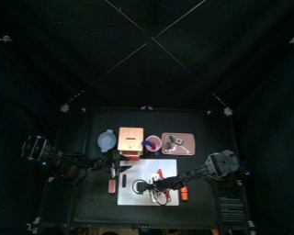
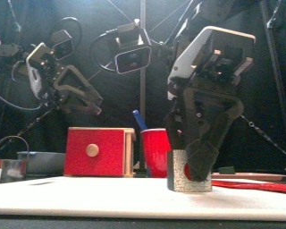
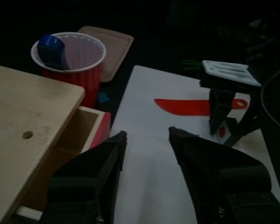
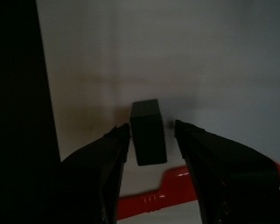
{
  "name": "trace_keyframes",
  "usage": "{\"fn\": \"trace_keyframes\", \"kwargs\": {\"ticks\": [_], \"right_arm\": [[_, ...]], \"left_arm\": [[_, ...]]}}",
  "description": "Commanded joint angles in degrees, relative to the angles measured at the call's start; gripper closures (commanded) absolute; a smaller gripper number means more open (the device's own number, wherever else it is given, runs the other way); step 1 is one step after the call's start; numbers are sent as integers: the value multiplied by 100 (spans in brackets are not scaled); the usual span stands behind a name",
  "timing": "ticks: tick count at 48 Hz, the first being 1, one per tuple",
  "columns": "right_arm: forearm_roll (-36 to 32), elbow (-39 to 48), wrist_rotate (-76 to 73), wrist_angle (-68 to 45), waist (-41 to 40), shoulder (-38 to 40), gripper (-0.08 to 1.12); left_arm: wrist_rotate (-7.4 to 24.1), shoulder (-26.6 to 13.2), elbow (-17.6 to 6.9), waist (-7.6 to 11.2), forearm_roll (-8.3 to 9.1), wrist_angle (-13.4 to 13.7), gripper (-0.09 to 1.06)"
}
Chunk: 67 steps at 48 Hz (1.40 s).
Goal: Place sushi on board then cut the sushi with the knife then place the pieces on the plate
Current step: Place the 4 sushi pieces on the plate
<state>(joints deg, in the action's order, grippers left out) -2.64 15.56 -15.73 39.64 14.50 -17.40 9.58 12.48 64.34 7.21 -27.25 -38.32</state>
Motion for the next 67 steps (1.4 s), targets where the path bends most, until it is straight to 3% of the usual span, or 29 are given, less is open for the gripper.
{"fn": "trace_keyframes", "kwargs": {"ticks": [1,10,19,43,57,67], "right_arm": [[237,-149,-18,-9,-9,141,29],[308,-123,-114,-44,-123,378,47],[264,-9,-527,220,-466,923,48],[-1292,2698,-3375,422,-2654,3023,48],[-2109,3217,-4772,79,-3190,3050,48],[-2285,3164,-5186,-105,-3393,2725,48]], "left_arm": [[0,53,-53,0,0,-26,15],[0,62,-53,0,0,-26,15],[0,53,-53,26,0,-26,15],[0,53,-18,26,0,-26,15],[0,53,-18,26,0,-26,15],[0,53,-9,26,0,-26,15]]}}
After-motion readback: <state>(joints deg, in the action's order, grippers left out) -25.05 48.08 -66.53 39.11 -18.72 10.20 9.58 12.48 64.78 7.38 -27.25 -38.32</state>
